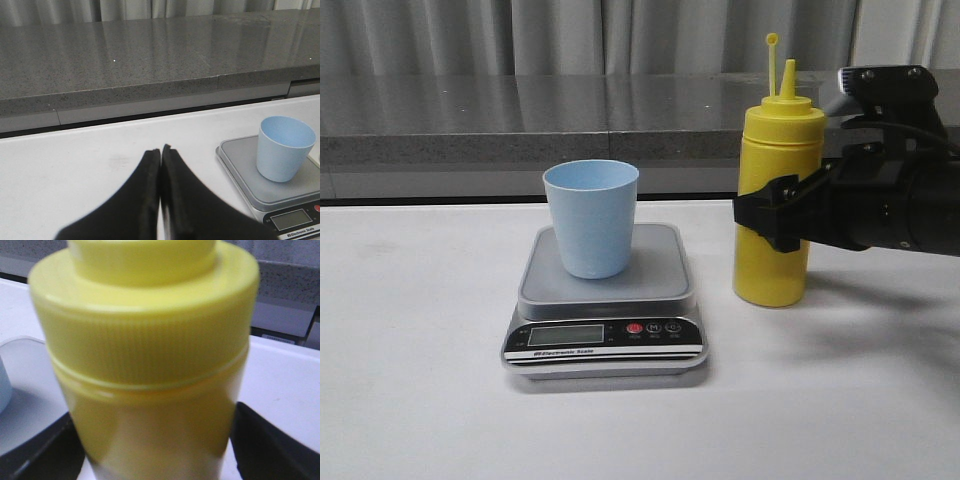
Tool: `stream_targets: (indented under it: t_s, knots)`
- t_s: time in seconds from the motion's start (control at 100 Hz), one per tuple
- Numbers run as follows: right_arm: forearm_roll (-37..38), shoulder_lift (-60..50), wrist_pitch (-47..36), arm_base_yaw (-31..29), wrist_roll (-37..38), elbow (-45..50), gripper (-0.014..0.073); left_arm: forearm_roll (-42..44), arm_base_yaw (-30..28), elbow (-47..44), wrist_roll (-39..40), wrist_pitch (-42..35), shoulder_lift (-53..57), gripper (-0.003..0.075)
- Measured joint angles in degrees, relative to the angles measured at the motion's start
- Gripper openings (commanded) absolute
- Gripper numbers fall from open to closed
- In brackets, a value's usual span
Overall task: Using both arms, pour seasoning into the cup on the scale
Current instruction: 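Move the right gripper to the yellow bottle and close around it, then lift the yellow bottle and tilt its nozzle toward the blue cup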
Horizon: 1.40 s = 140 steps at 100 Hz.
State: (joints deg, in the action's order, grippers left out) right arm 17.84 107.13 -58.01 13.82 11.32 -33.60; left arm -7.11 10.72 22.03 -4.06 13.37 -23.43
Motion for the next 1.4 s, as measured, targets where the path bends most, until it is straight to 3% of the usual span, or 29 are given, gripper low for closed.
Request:
stream_targets:
  t_s: [0.13,0.25,0.35,0.84,1.07,1.4]
  knots:
    - [0.1,0.0,0.0,0.0,0.0,0.0,0.0526,0.0,0.0,0.0,0.0,0.0,0.0,-0.0018]
    - [0.1,0.0,0.0,0.0,0.0,0.0,0.0351,0.0,0.0,0.0,0.0,0.0,0.0,-0.0018]
    - [0.2,0.0,0.0,0.0,0.0,0.0,0.0253,0.0,0.0,0.0,0.0,0.0,0.0,-0.0018]
    - [4.4,-6.7,3.1,0.0,-4.5,0.0,0.0245,0.0,0.0,0.0,0.0,0.0,0.0,-0.0018]
    - [6.4,-11.2,17.6,0.0,-7.9,-3.0,0.0245,0.0,0.0,0.0,0.0,0.0,0.0,-0.0018]
    - [19.9,-14.3,45.0,2.9,-8.4,-14.2,0.0245,0.0,0.0,0.0,0.0,0.0,0.0,-0.0018]
